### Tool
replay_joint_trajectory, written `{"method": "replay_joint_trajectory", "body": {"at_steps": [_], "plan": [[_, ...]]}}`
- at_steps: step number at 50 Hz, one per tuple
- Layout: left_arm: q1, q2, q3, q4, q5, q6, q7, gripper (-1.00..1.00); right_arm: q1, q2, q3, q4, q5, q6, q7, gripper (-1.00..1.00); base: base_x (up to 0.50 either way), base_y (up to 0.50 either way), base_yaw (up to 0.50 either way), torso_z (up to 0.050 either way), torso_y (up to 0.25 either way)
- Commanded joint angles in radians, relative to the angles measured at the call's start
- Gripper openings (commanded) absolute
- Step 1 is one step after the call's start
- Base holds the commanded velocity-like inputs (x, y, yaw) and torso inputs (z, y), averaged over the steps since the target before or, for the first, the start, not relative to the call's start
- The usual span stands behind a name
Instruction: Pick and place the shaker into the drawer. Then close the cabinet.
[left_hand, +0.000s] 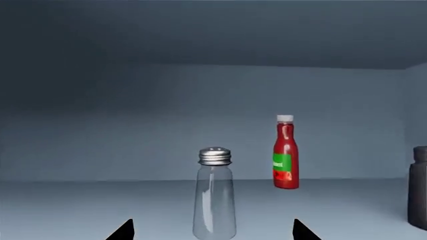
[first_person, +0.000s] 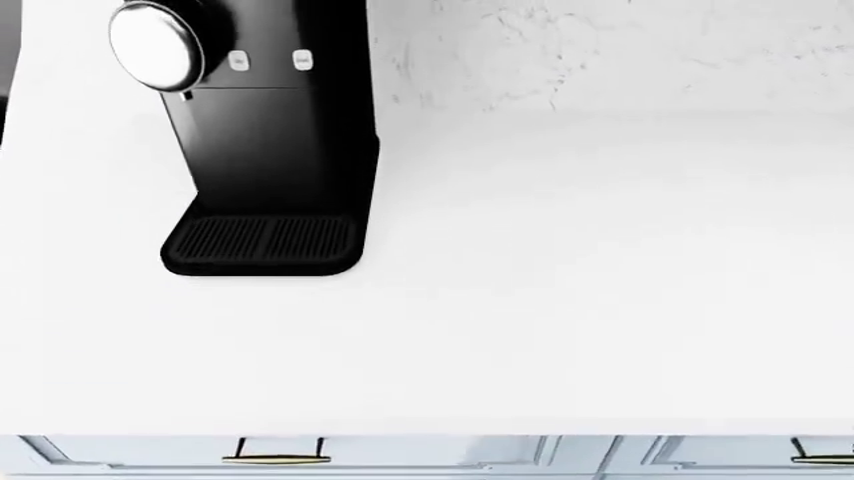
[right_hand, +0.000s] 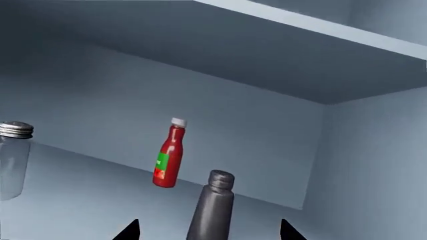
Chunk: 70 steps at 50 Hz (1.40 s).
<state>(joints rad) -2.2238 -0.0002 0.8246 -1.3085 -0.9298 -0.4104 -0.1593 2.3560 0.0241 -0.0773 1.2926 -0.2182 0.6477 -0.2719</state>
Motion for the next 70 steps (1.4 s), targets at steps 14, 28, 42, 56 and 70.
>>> {"method": "replay_joint_trajectory", "body": {"at_steps": [14, 28, 42, 56, 70], "plan": [[0.007, 0.0, 0.064, 0.0, -0.071, 0.009, 0.007, 1.0, 0.0, 0.016, -0.099, 0.016, 0.142, -0.002, 0.016, 1.0, 0.5, 0.0, 0.0, 0.0, 0.0], [-0.004, 0.0, -0.022, 0.0, 0.02, -0.026, 0.031, 1.0, 0.0, 0.023, -0.081, 0.016, 0.148, 0.007, 0.032, 1.0, 0.46, 0.0, 0.0, 0.0, 0.0], [-0.016, 0.0, -0.114, 0.0, 0.091, 0.007, 0.037, -1.0, 0.0, 0.034, -0.121, 0.016, 0.203, -0.057, 0.045, -1.0, 0.0, 0.0, 0.0, 0.0, 0.0], [-0.132, 0.0, -0.664, 0.288, 0.351, -0.015, 0.081, -1.0, 0.0, -0.024, 0.01, -0.424, 0.026, -0.188, -0.046, -1.0, 0.0, 0.0, 0.0, 0.0, 0.0], [-0.132, 0.0, -0.67, 0.388, 0.306, -0.085, 0.07, -1.0, 0.0, -0.024, -0.002, -0.475, 0.041, -0.169, -0.047, -1.0, -0.35, 0.0, 0.0, 0.0, 0.0]]}}
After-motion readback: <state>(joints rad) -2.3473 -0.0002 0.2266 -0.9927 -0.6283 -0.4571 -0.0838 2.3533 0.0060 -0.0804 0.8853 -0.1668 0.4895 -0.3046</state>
